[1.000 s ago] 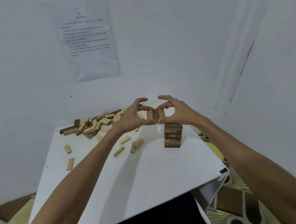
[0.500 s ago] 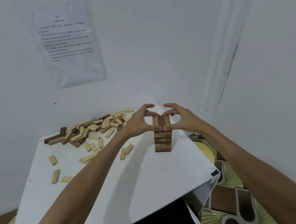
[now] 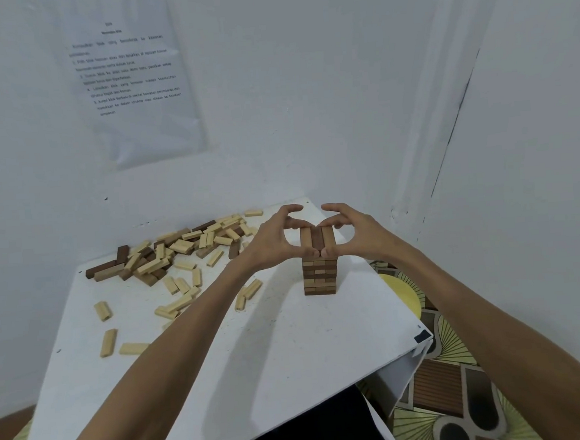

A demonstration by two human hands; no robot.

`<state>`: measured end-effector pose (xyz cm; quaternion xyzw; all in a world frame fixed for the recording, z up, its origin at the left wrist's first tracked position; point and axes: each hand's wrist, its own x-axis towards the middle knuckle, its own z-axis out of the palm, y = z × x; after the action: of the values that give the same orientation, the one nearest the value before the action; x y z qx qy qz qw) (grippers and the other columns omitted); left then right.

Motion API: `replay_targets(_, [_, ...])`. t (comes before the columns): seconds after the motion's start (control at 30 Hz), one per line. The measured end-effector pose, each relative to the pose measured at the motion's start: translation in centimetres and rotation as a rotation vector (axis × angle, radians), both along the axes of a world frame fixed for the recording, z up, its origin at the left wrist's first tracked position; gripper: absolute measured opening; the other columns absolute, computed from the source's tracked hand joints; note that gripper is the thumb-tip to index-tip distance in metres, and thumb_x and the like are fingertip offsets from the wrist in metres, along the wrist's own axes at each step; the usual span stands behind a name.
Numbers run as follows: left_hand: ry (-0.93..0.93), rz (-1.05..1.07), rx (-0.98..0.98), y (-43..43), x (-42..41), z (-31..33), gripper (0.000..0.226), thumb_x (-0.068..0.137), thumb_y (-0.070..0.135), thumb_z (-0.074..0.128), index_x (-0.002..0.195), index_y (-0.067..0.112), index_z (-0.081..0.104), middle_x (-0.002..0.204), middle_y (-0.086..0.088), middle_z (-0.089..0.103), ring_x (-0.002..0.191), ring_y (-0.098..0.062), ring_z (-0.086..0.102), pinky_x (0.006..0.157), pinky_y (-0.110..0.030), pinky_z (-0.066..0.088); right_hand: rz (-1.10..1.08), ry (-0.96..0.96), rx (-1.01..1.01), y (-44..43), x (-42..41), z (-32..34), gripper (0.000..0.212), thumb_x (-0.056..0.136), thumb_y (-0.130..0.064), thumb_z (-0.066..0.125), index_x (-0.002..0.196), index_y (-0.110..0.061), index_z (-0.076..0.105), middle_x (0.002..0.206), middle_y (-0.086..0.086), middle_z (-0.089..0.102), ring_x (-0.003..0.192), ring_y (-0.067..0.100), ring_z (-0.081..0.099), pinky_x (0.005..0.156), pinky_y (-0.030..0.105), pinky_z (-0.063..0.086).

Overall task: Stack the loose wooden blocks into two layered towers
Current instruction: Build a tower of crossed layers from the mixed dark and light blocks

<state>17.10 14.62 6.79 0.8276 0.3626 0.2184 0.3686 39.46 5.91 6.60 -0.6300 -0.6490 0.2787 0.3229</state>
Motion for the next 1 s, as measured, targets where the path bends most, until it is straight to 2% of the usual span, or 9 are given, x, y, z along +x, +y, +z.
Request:
replay_targets(0.27, [0.01,-0.009,0.007,0.3,0.2,-0.4,0.094,0.07,0.042,0.092,0.145,0.029,0.036,0.124,0.019,0.069,0.131,-0.007,0.05,0.106,-0.033,0.034,-0.012,0.01,0.004,0.0,0.2,-0.3,0.092,0.074,-0.035,0.092,0.15,-0.036,0.04,0.128,-0.018,0.067,0.126,0.011,0.052,0.101,0.028,0.035])
replay_targets(0.4, [0.009,0.002,-0.008,0.4,0.2,-0.7,0.096,0.068,0.046,0.092,0.144,0.031,0.036,0.127,0.016,0.068,0.131,-0.008,0.05,0.106,-0.034,0.034,-0.012,0.022,-0.002,0.0,0.2,-0.5,0.09,0.074,-0.036,0.092,0.149,-0.038,0.041,0.127,-0.021,0.066,0.125,0.01,0.053,0.099,0.025,0.036])
replay_targets(0.53, [0.012,0.002,-0.013,0.6,0.2,-0.9,0.099,0.063,0.056,0.09,0.144,0.033,0.037,0.127,0.016,0.067,0.129,-0.009,0.051,0.107,-0.037,0.037,-0.009,0.028,-0.013,0.0,0.3,-0.5,0.09,0.075,-0.036,0.092,0.149,-0.038,0.041,0.127,-0.022,0.066,0.125,0.007,0.053,0.096,0.016,0.035])
replay_targets(0.8, [0.0,-0.047,-0.079,0.5,-0.1,-1.2,0.107,0.068,0.04,0.094,0.152,0.027,0.029,0.127,0.025,0.063,0.131,-0.004,0.048,0.113,-0.036,0.031,0.015,0.047,-0.032,-0.3,0.3,-0.4,0.094,0.075,-0.04,0.091,0.153,-0.038,0.038,0.131,-0.024,0.063,0.124,0.006,0.053,0.095,0.016,0.036])
replay_targets(0.9, [-0.001,-0.06,-0.088,0.5,-0.7,-1.5,0.118,0.065,0.043,0.095,0.157,0.027,0.022,0.137,0.028,0.056,0.136,-0.003,0.044,0.114,-0.034,0.029,0.022,0.061,-0.037,-0.7,0.2,-0.1,0.089,0.081,-0.051,0.084,0.154,-0.039,0.035,0.137,-0.022,0.059,0.126,0.005,0.052,0.098,0.017,0.037])
replay_targets(1.0, [0.0,-0.043,-0.084,0.7,-1.5,-1.7,0.119,0.065,0.048,0.095,0.157,0.028,0.022,0.138,0.03,0.055,0.134,0.001,0.045,0.117,-0.035,0.03,0.002,0.071,-0.012,-0.6,0.3,-0.3,0.072,0.089,-0.057,0.063,0.153,-0.034,0.04,0.138,-0.016,0.06,0.124,0.009,0.055,0.107,0.032,0.04])
